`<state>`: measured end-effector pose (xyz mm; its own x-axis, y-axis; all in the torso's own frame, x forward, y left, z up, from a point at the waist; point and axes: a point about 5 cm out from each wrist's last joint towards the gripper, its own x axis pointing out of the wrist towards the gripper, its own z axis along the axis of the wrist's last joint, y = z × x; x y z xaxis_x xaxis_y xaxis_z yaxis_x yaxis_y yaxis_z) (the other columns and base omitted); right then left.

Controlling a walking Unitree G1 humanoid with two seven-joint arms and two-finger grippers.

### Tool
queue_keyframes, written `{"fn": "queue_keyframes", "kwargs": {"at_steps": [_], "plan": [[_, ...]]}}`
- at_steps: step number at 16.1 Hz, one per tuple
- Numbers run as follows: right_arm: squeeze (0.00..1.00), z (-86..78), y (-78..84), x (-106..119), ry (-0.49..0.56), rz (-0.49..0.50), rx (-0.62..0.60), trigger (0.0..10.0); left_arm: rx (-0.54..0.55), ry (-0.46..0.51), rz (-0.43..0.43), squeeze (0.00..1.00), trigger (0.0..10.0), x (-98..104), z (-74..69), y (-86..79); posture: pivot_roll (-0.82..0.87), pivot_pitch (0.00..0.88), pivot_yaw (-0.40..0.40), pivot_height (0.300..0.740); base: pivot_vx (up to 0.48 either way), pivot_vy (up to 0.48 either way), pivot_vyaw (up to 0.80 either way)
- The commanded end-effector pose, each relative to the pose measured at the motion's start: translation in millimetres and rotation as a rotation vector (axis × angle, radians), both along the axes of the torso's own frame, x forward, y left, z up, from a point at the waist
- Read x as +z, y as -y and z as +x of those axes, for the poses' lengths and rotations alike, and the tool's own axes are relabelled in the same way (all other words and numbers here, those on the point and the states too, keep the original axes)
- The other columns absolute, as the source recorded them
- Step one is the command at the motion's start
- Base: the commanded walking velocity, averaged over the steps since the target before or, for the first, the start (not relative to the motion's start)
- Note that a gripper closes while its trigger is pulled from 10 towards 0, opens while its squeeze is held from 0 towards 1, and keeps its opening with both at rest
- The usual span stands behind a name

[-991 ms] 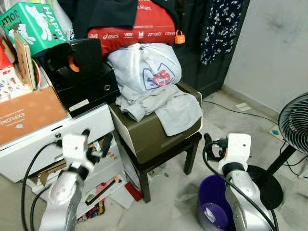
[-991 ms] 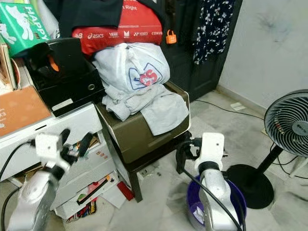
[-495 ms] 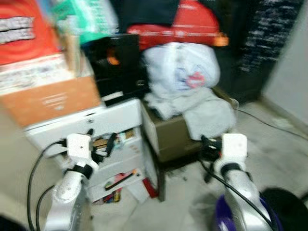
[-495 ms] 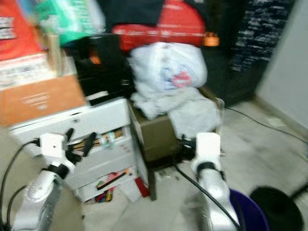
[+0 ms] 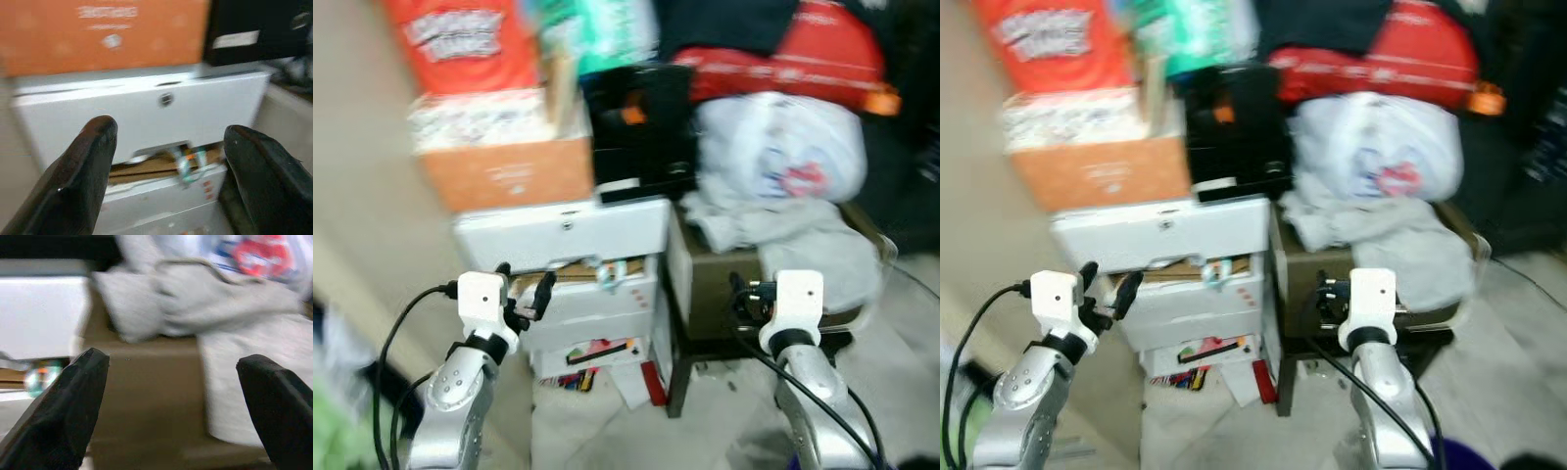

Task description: Clean up the room

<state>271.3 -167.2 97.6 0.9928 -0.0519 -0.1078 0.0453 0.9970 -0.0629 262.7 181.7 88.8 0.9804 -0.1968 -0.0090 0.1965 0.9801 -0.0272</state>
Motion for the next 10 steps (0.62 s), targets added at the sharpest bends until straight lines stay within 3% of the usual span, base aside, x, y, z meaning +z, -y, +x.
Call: {"fn": "queue_keyframes", "kwargs": {"at_steps": [1, 3, 5, 10], "plan": [[0.00, 0.0, -1.2, 0.7, -0.003, -0.005, 0.009, 10.0, 0.003, 0.011, 0.006, 0.00, 10.0, 4.1, 2.4, 0.5, -0.16, 0.000, 0.013, 0.740, 0.000, 0.000, 0.54], [0.00, -0.2, -1.1, 0.5, -0.004, -0.005, 0.006, 10.0, 0.002, 0.011, 0.008, 0.00, 10.0, 4.5, 3.2, 0.8, -0.16, 0.000, 0.013, 0.740, 0.000, 0.000, 0.57], [0.00, 0.5, -1.7, -0.3, -0.006, -0.005, 0.001, 10.0, -0.001, 0.007, 0.009, 0.00, 10.0, 3.9, 3.6, 0.6, -0.16, 0.000, 0.013, 0.740, 0.000, 0.000, 0.00], [0.00, 2.5, -3.6, 0.4, -0.005, -0.004, 0.007, 10.0, 0.006, -0.001, 0.011, 0.00, 10.0, 2.5, 3.6, -2.9, -0.16, 0.000, 0.011, 0.740, 0.000, -0.425, 0.00]]}}
